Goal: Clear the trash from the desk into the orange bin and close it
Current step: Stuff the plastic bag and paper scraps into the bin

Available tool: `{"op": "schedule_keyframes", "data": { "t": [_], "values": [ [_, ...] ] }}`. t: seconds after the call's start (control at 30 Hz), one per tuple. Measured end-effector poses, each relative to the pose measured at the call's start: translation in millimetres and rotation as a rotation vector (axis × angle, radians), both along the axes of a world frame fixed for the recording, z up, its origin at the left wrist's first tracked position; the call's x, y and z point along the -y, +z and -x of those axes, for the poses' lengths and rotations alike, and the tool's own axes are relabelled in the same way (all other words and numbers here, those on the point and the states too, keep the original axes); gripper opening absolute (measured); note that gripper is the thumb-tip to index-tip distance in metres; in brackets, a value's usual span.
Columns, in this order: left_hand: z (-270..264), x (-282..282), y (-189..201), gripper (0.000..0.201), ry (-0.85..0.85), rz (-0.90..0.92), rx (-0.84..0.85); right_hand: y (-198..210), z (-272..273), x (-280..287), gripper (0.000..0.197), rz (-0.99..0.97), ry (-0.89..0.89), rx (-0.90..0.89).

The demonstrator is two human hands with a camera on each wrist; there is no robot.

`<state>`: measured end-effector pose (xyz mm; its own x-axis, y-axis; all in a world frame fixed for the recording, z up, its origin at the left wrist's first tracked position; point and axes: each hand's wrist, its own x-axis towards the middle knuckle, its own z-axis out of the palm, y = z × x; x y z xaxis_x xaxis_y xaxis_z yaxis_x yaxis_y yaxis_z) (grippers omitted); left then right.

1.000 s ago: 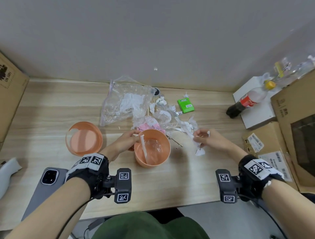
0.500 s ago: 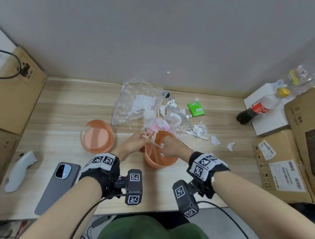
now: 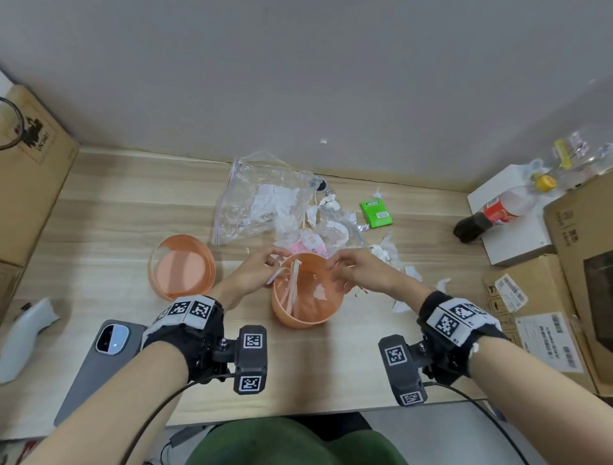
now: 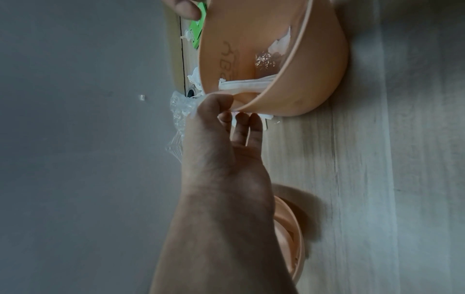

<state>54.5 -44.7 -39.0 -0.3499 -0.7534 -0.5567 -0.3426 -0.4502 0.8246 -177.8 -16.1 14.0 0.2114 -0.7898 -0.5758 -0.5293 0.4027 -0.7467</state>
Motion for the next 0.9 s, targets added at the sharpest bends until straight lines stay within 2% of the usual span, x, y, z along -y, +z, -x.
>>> {"op": "schedule_keyframes", "data": {
  "t": [0.03,0.1,0.23,0.27,0.37,0.47,0.53,0.6,0.67,0.7,0.73,0.8,0.87,0.9],
  "values": [
    [1,2,1,0.032,0.002,0.008,0.002,-2,4,1,0.016,0.064,-0.056,-0.041],
    [3,5,1,0.029,-0.008,0.013,0.023,0,4,2,0.016,0.165,-0.037,-0.053],
    [4,9,0,0.032,-0.048,0.001,0.057,3,-32,10,0.035,0.295,0.232,0.068],
    [4,10,1,0.031,-0.062,0.008,0.062,0,-42,13,0.034,0.321,0.313,0.042],
    [2,14,1,0.035,-0.106,-0.005,0.09,-11,-56,20,0.015,0.378,0.504,-0.121],
    [-1,18,-3,0.037,-0.121,-0.043,0.103,-15,-44,21,0.024,0.297,0.602,-0.227],
    [-1,19,-5,0.038,-0.108,-0.052,0.102,-18,-31,21,0.025,0.188,0.605,-0.183],
    [1,19,-6,0.038,-0.11,-0.039,0.101,-15,-19,23,0.021,0.048,0.464,0.023],
    [1,19,-7,0.04,-0.11,-0.022,0.088,-14,-3,28,0.017,-0.007,0.179,0.226],
    [0,19,-7,0.042,-0.107,-0.021,0.077,-17,7,32,0.016,0.008,0.011,0.262],
    [-1,19,-8,0.045,-0.099,-0.022,0.063,-24,20,37,0.014,0.045,-0.148,0.228],
    [-5,18,-6,0.048,-0.088,-0.032,0.042,-48,51,44,0.019,0.125,-0.335,-0.042],
    [-9,16,-2,0.046,-0.072,-0.049,0.027,-74,79,47,0.053,0.106,-0.378,-0.367],
    [-11,15,0,0.045,-0.059,-0.062,0.023,-85,89,47,0.069,0.064,-0.387,-0.44]
  ]
}}
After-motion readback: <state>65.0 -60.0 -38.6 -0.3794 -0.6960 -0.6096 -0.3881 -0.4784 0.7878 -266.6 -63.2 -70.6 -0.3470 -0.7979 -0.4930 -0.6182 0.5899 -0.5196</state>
